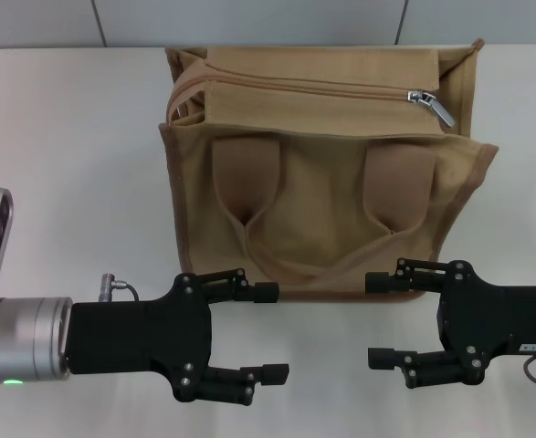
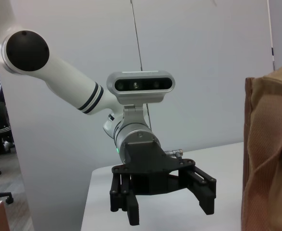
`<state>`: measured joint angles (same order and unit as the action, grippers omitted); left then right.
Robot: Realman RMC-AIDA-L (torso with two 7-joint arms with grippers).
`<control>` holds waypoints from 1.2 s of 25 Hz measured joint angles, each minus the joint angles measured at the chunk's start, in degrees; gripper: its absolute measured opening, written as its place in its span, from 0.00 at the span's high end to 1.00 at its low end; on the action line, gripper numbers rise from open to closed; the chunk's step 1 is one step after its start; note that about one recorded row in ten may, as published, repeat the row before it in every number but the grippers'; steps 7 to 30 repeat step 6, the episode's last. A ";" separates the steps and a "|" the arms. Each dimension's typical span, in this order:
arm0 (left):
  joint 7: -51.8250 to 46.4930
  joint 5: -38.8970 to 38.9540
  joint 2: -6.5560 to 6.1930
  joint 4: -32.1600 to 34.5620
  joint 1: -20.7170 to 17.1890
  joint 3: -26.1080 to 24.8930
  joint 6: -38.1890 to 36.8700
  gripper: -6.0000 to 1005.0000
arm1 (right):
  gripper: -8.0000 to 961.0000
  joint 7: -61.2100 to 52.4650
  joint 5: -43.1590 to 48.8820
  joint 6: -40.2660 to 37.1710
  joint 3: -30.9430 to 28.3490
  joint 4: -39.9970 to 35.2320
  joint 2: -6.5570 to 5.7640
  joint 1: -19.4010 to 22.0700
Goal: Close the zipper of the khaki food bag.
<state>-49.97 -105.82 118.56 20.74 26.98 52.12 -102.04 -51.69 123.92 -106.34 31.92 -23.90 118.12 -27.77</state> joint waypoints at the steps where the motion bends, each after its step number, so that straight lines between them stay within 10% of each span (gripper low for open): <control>1: 0.04 0.00 0.00 0.00 0.00 0.00 0.00 0.17 | 0.17 0.00 0.00 0.00 0.02 0.00 0.00 0.00; 30: 0.19 0.00 0.00 0.00 -0.06 0.00 0.00 0.17 | 0.17 0.00 0.00 0.00 0.14 0.00 0.00 0.00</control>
